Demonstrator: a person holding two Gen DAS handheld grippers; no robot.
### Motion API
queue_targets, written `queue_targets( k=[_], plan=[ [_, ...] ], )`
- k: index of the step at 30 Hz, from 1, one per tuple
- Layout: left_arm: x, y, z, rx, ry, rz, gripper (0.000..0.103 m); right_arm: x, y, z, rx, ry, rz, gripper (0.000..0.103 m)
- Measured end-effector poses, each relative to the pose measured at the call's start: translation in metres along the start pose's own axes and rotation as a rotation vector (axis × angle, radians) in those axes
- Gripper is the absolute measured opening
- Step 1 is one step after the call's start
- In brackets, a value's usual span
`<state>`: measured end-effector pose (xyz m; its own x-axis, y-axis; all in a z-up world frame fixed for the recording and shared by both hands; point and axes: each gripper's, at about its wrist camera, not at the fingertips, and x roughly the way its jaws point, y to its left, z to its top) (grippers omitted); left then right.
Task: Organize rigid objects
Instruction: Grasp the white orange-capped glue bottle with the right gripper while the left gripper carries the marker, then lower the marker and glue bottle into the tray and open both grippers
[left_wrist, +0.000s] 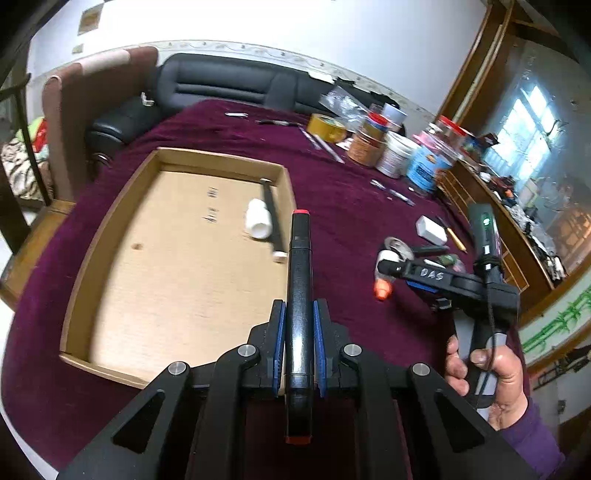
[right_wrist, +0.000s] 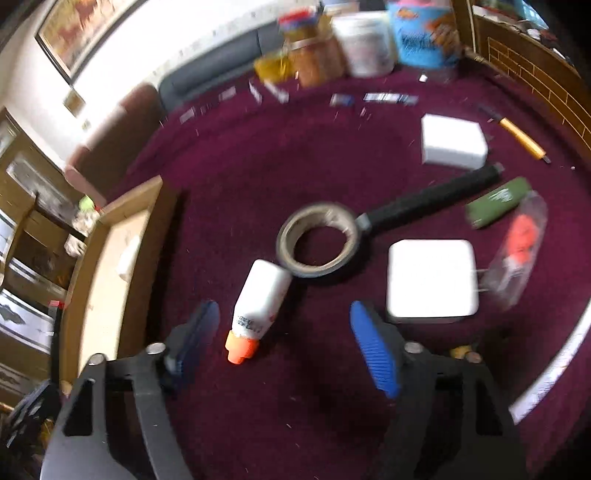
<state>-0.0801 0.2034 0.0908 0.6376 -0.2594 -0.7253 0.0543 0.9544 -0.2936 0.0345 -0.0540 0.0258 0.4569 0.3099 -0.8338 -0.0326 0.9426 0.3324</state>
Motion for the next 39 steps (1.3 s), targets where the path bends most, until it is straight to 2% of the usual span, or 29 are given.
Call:
queue_targets(
  k=[2,4,5,7,9,13,17,21,26,32,39],
  plan=[
    [-0.001,0.009,0.003,-0.013,-0.009,0.010,0.012,0.008,0.007,0.001,-0.020,-0.023,-0.065,0.067],
    [-0.002,0.019,0.006,-0.020,-0.019,0.031,0.012,0.011,0.015,0.002,-0.056,-0.039,-0.130,0.043],
    [-0.002,0.022,0.008,-0.023,-0.022,0.036,0.012,0.011,0.017,0.001,-0.074,-0.040,-0.144,0.038],
    [0.001,0.031,0.013,-0.028,-0.026,0.052,0.012,0.010,0.022,-0.002,-0.102,-0.028,-0.143,0.034],
    [0.005,0.042,0.021,-0.032,-0.025,0.062,0.012,0.007,0.024,-0.002,-0.104,-0.017,-0.112,0.026],
    [0.020,0.057,0.044,-0.031,-0.023,0.088,0.012,-0.009,0.040,0.005,-0.128,-0.033,-0.058,0.025],
    [0.037,0.071,0.066,-0.054,0.020,0.062,0.012,-0.016,0.071,0.015,-0.180,-0.046,-0.016,0.025],
    [0.052,0.080,0.093,-0.052,0.041,0.073,0.012,-0.012,0.097,0.031,-0.165,-0.007,0.099,0.025],
    [0.097,0.107,0.110,-0.127,0.137,0.072,0.012,0.007,0.138,0.047,-0.181,0.063,0.222,0.025],
    [0.135,0.117,0.107,-0.174,0.212,0.067,0.011,0.055,0.172,0.060,-0.182,0.159,0.233,0.025],
    [0.145,0.121,0.113,-0.201,0.201,0.019,0.013,0.096,0.189,0.075,-0.170,0.190,0.186,0.025]
  ],
)
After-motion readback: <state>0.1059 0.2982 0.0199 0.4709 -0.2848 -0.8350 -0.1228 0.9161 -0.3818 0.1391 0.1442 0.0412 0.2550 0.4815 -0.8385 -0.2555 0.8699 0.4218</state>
